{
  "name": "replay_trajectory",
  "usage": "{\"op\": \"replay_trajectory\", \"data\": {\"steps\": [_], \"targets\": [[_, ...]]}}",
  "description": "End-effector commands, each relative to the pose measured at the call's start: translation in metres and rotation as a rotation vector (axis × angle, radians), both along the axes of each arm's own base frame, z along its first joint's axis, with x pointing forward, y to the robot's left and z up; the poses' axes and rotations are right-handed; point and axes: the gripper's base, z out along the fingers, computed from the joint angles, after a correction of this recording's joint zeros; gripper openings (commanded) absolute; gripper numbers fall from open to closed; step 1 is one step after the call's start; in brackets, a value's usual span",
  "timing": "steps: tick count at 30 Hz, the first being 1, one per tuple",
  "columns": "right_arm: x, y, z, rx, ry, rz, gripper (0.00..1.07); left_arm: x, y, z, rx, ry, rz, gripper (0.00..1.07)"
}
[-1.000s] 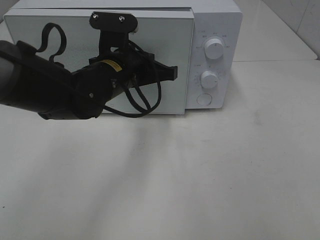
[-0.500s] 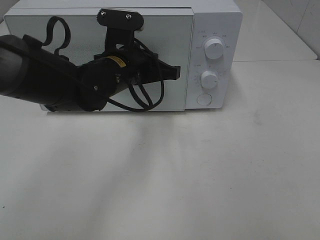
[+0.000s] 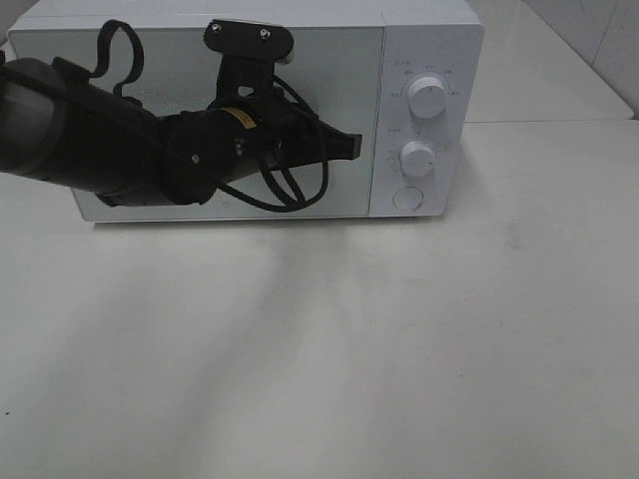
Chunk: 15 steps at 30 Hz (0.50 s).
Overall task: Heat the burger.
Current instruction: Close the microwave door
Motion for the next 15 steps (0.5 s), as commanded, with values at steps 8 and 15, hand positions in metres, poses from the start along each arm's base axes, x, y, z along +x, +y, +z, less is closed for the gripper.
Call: {"op": "replay_trajectory", "data": {"steps": [8, 15], "targets": [[-0.004, 0.000, -0.001, 0.006, -0.026, -0.008, 0.75, -0.017, -0.006, 0.027, -0.010, 0.121, -0.072, 0.00], [-0.004, 0.000, -0.001, 0.006, -0.026, -0.008, 0.75, -0.047, -0.001, 0.028, 0.017, 0.170, -0.117, 0.00]]}}
